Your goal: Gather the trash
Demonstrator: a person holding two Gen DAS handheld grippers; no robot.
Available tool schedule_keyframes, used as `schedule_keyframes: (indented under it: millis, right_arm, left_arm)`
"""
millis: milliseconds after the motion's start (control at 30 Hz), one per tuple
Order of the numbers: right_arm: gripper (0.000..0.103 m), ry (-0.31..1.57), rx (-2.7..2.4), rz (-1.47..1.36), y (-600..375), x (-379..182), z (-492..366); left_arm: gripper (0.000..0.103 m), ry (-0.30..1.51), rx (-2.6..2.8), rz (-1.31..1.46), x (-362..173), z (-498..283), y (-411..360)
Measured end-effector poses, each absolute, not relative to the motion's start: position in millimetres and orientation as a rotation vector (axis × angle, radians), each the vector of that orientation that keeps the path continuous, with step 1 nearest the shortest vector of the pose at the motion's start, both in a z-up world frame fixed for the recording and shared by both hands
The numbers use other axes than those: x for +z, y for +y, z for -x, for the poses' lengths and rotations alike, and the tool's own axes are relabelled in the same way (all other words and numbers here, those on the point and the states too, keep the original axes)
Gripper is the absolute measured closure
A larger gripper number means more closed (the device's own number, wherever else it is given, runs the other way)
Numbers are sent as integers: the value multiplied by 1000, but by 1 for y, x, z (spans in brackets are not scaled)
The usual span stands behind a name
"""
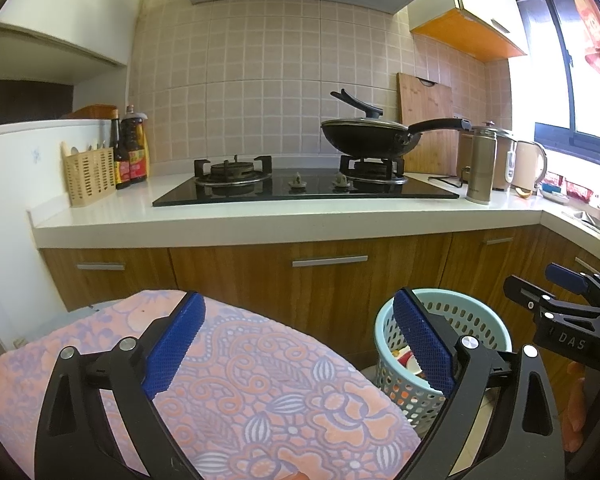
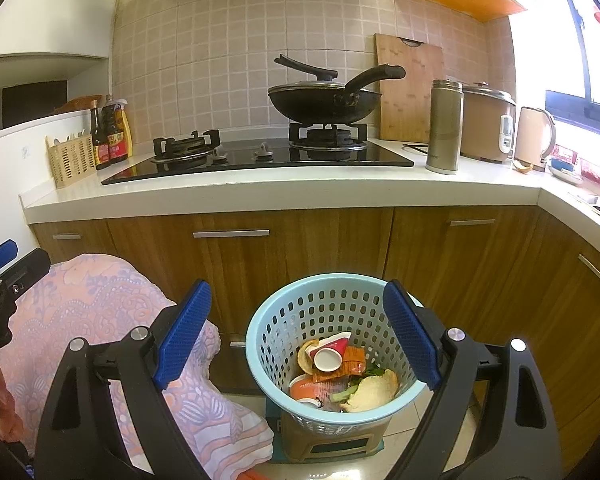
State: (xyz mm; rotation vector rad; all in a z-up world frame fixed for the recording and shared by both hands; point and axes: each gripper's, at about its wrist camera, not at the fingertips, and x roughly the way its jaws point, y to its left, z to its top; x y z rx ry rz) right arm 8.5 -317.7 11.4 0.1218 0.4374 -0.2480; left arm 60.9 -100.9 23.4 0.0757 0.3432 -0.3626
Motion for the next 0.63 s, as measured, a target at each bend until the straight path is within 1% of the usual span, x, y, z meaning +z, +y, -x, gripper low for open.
schedule_keyframes:
  millis: [367,500,633]
  right_arm:
    - [20,435,-251,-121,-317,10,-9]
    - [20,433,-250,-121,-317,10,-9]
    - [20,432,-253,-122,-317,9,-8]
  left_arm:
    - [10,321,-329,-128,22,-56,-108]
    - [9,370,-372,-103,21,-63,-106]
    - [9,377,-374,-97,19,-66,-104]
